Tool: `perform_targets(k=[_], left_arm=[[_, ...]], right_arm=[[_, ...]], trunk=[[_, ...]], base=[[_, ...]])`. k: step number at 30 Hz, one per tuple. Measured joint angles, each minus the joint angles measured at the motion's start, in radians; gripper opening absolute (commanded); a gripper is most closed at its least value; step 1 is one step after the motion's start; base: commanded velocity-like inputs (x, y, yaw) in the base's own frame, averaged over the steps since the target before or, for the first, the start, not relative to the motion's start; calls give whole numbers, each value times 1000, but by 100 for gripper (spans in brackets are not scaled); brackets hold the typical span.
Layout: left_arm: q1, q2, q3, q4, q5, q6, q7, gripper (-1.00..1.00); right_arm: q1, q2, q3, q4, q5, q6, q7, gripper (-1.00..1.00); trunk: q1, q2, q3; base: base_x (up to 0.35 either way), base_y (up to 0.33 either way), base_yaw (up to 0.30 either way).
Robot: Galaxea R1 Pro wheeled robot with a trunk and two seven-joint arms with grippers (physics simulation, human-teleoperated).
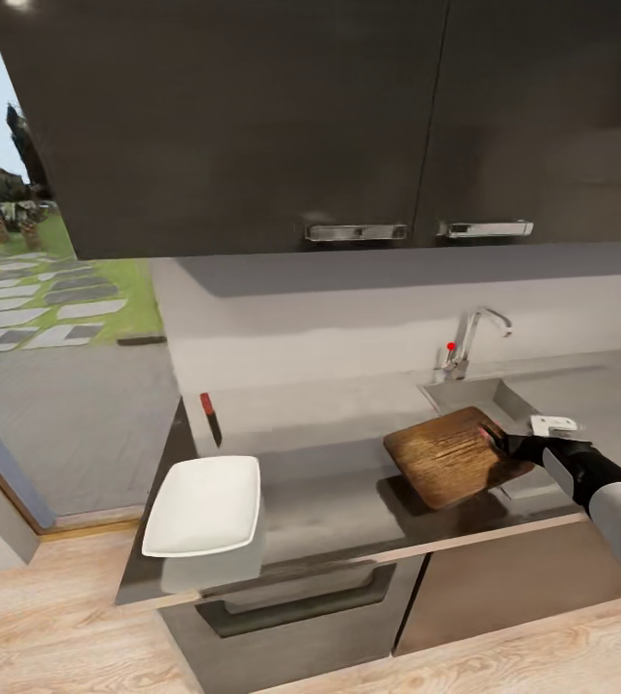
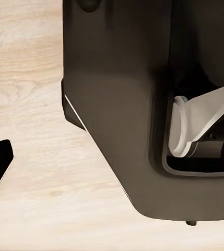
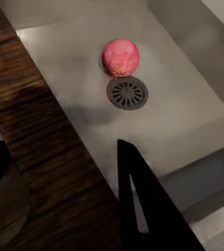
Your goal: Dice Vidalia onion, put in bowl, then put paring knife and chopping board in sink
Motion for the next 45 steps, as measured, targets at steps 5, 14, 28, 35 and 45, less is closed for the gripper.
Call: perform_targets(k=[5, 14, 28, 35, 45], left_arm=[[0, 0, 0, 0, 0, 0, 0, 100], [0, 0, 0, 4, 0, 0, 0, 100], [0, 0, 0, 8, 0, 0, 0, 100], [0, 0, 0, 8, 0, 0, 0, 100], [0, 0, 0, 8, 0, 0, 0, 100]], right_arm=[[0, 3, 1, 0, 0, 1, -7, -100], [0, 8, -2, 0, -2, 47, -54, -100], [-1, 16, -7, -1, -6, 51, -94, -100], [0, 18, -6, -1, -5, 51, -94, -100], [-1, 17, -11, -1, -2, 51, -156, -100]], trunk=[[0, 0, 0], [0, 0, 0], [0, 0, 0], [0, 0, 0], [0, 0, 0]], base=[[0, 302, 0], [0, 263, 0], [0, 13, 61], [0, 0, 273], [0, 0, 190]])
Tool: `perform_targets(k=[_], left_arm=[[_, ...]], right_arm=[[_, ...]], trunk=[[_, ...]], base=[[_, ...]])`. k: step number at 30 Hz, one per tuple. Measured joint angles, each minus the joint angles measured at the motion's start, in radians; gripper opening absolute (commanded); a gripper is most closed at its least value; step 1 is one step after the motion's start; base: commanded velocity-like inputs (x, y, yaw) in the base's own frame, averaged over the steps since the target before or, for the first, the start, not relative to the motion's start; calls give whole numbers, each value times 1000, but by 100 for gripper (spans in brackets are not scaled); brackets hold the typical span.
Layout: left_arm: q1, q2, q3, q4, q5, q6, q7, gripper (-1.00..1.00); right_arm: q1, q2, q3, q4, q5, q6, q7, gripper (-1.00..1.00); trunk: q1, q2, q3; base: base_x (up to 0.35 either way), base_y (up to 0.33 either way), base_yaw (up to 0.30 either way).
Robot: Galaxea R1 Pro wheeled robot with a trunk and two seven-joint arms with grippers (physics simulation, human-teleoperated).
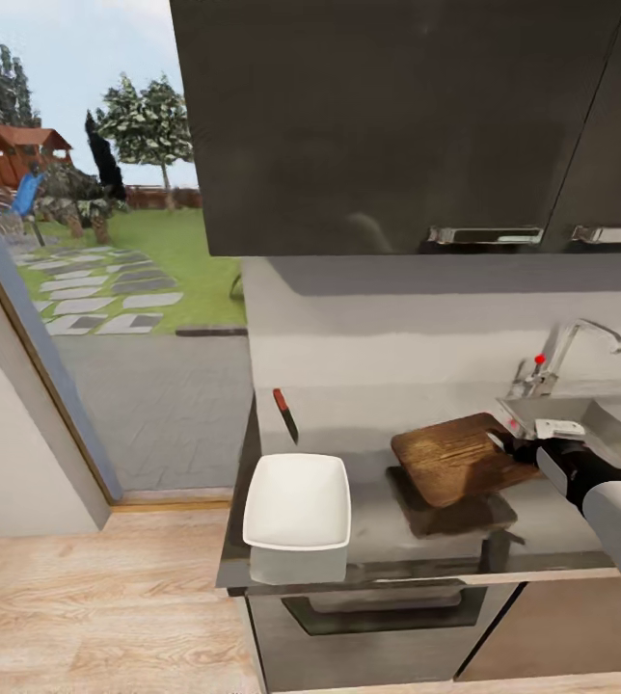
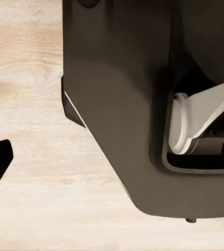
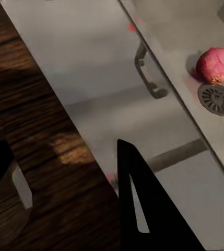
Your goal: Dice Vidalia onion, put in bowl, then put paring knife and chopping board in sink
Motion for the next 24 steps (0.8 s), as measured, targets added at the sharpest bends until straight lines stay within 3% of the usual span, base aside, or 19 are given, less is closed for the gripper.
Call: perform_targets(k=[5, 7, 10, 13, 24], left_arm=[[0, 0, 0, 3, 0, -1, 0, 100], [0, 0, 0, 8, 0, -1, 0, 100], [0, 0, 0, 10, 0, -1, 0, 100], [0, 0, 0, 12, 0, -2, 0, 100], [0, 0, 0, 14, 0, -2, 0, 100]], right_arm=[[0, 2, -1, 1, -14, 1, -113, -100], [0, 3, -4, 2, -54, 1, -148, -100], [0, 2, -1, 5, -156, 0, -189, -100], [0, 2, 1, 7, -193, 0, -202, -100], [0, 16, 2, 47, -207, -2, -204, -100]], trunk=[[0, 0, 0], [0, 0, 0], [0, 0, 0], [0, 0, 0], [0, 0, 0]], base=[[0, 0, 10], [0, 0, 2], [0, 0, 0], [0, 0, 0], [-25, 0, 0]])
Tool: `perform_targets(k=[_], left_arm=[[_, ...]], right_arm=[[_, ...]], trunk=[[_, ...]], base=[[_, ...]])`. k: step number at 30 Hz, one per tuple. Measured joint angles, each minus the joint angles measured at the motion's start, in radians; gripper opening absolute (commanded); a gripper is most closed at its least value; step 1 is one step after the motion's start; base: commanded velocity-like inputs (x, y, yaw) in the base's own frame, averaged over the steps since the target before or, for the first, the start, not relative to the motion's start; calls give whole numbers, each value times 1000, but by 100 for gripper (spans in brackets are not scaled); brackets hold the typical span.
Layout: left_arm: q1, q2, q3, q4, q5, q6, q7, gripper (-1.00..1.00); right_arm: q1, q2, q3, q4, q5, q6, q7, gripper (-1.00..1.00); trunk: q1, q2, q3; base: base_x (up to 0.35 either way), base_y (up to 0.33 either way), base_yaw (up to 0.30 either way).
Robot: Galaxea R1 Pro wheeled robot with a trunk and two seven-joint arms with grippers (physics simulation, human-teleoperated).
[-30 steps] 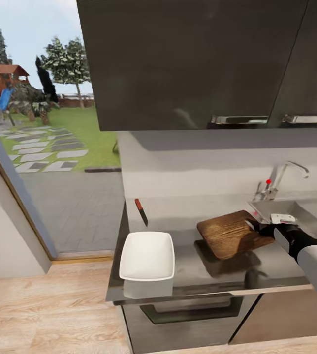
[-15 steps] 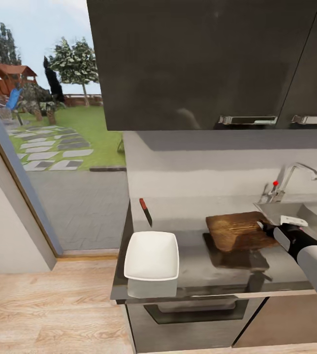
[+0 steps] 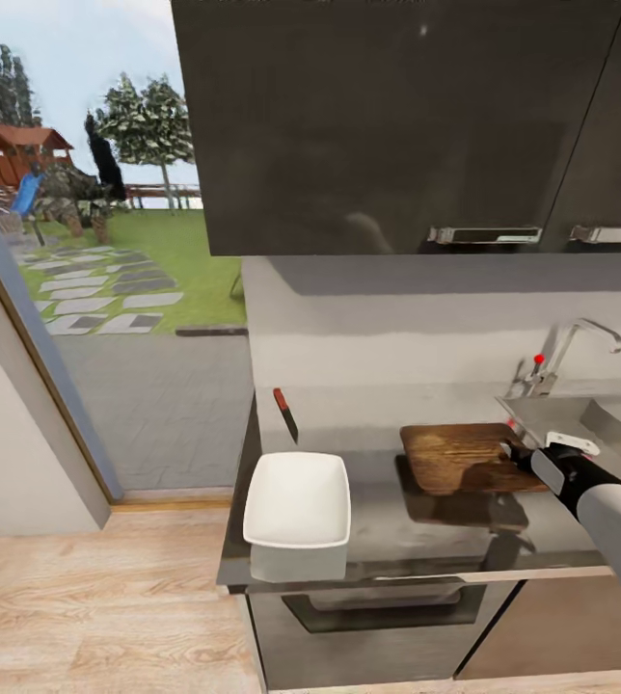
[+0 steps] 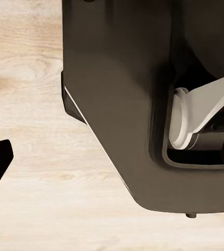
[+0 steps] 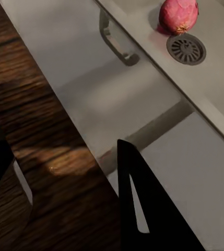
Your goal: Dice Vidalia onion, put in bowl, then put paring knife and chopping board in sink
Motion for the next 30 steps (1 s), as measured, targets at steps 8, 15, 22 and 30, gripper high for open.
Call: perform_targets(k=[8, 15, 22, 30], left_arm=[[0, 0, 0, 0, 0, 0, 0, 100], [0, 0, 0, 0, 0, 0, 0, 100], [0, 0, 0, 0, 0, 0, 0, 100], [0, 0, 0, 0, 0, 0, 0, 100]], right_arm=[[0, 6, 0, 21, -1, -8, 8, -100], [0, 6, -1, 23, -1, -8, 9, -100], [0, 4, -1, 24, -2, -8, 9, -100], [0, 3, -1, 24, -2, -8, 9, -100]], trunk=[[0, 0, 0], [0, 0, -1], [0, 0, -9], [0, 0, -22]], base=[[-22, 0, 0], [0, 0, 0], [0, 0, 0], [0, 0, 0]])
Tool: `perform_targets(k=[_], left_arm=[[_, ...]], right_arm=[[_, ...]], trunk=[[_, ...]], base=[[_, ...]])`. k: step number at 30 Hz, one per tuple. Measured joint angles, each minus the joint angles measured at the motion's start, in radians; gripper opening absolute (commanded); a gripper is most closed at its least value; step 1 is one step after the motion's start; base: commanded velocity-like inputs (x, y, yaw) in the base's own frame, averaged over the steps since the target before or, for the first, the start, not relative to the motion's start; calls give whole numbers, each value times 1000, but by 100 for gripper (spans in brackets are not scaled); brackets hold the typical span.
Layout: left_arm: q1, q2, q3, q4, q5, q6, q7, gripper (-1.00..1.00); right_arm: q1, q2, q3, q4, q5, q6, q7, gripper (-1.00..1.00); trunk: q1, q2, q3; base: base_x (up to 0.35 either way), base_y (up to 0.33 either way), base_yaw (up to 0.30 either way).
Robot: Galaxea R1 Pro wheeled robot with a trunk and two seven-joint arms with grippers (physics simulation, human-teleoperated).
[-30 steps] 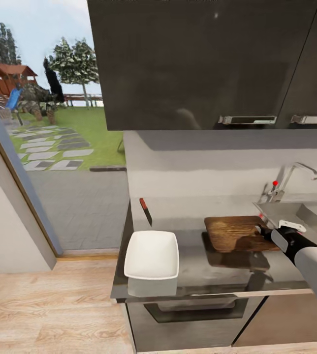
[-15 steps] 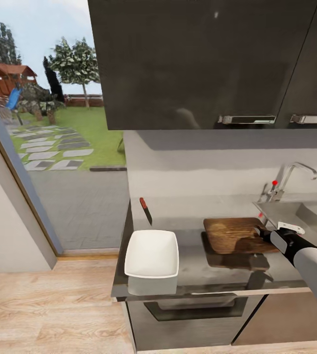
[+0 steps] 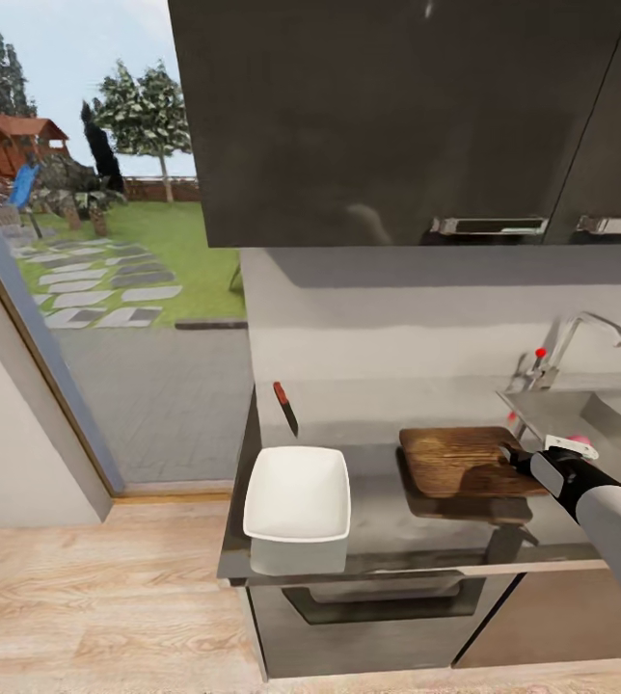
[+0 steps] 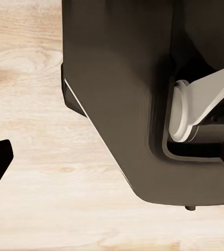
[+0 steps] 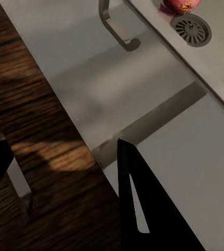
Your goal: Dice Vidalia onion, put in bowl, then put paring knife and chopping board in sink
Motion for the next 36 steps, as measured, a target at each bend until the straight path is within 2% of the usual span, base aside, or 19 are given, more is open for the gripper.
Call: perform_targets(k=[20, 36], left_arm=[[0, 0, 0, 0, 0, 0, 0, 100], [0, 0, 0, -1, 0, 0, 0, 100]], right_arm=[[0, 2, 0, 0, -2, 0, 1, -100], [-1, 2, -18, -1, -14, -1, 3, -100]], trunk=[[0, 0, -32], [0, -1, -46]], base=[[0, 0, 0], [0, 0, 0]])
